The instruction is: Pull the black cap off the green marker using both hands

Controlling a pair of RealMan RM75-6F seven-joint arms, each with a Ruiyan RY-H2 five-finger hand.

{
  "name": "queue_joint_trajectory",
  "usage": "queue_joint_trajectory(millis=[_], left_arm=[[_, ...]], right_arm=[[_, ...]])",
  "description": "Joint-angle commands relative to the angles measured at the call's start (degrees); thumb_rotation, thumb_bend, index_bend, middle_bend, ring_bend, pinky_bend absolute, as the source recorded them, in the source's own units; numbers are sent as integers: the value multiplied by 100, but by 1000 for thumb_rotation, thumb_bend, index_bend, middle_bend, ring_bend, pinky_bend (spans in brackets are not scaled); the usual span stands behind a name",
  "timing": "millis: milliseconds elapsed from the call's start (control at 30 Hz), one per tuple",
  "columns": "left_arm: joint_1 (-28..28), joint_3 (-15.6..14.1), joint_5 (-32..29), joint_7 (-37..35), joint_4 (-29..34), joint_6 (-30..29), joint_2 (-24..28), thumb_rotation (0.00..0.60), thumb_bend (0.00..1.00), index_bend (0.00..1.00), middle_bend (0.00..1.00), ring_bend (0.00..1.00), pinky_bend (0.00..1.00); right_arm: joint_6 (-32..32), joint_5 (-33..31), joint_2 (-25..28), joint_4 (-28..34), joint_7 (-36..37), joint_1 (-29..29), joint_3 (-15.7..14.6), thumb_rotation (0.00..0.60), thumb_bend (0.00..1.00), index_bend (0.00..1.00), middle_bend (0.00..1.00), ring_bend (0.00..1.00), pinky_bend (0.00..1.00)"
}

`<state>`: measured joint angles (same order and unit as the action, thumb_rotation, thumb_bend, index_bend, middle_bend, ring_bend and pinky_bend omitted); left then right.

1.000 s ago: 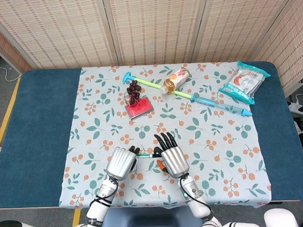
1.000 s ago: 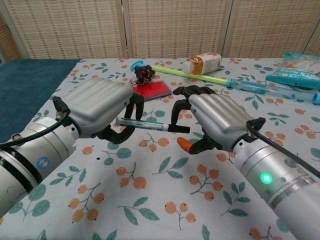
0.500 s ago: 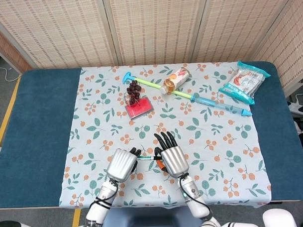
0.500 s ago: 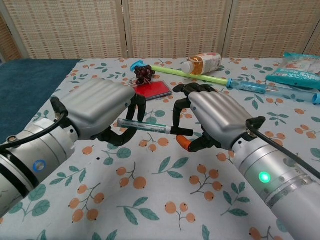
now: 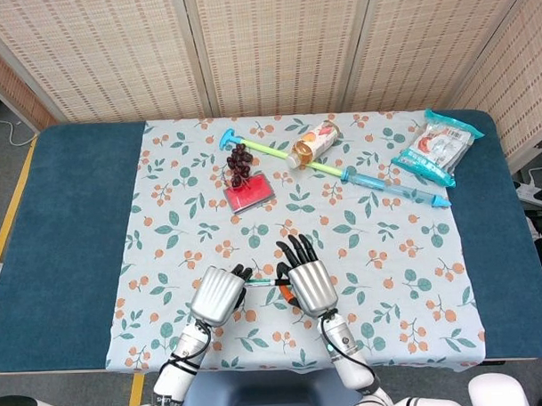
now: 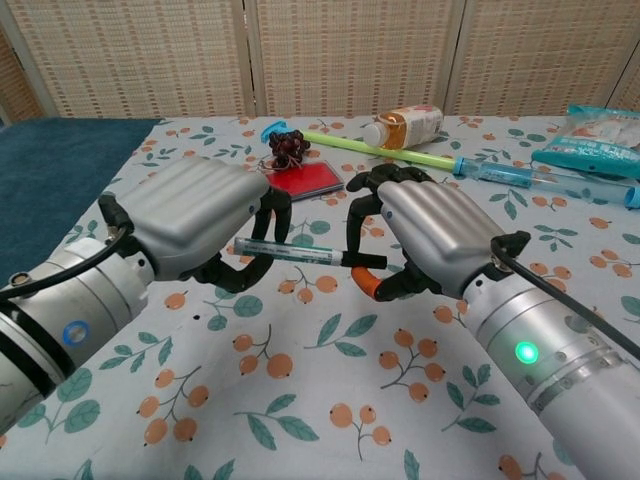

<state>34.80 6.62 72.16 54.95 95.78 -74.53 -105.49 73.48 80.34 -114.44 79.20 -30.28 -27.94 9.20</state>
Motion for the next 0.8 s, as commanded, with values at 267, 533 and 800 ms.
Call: queue_joint_trajectory(millis=[267,533,800], left_arm=[[-3,-8,3,22,4,6,4,600,622,902,1000,906,1000],[-13,20,66,-17,-91,-53,-31,600,641,902,1000,906,1000],[-30,46,60,-21,-164,-73,-34,600,651,902,1000,907,1000]], right_arm=[[5,-22,-38,-45,62,1,15,600,470,771,193,0,0],[104,2,-149,-218,102,17,32,600,552,885,253,0,0],[129,-15,-199,-306,67,18,55,600,563,887,253,0,0]])
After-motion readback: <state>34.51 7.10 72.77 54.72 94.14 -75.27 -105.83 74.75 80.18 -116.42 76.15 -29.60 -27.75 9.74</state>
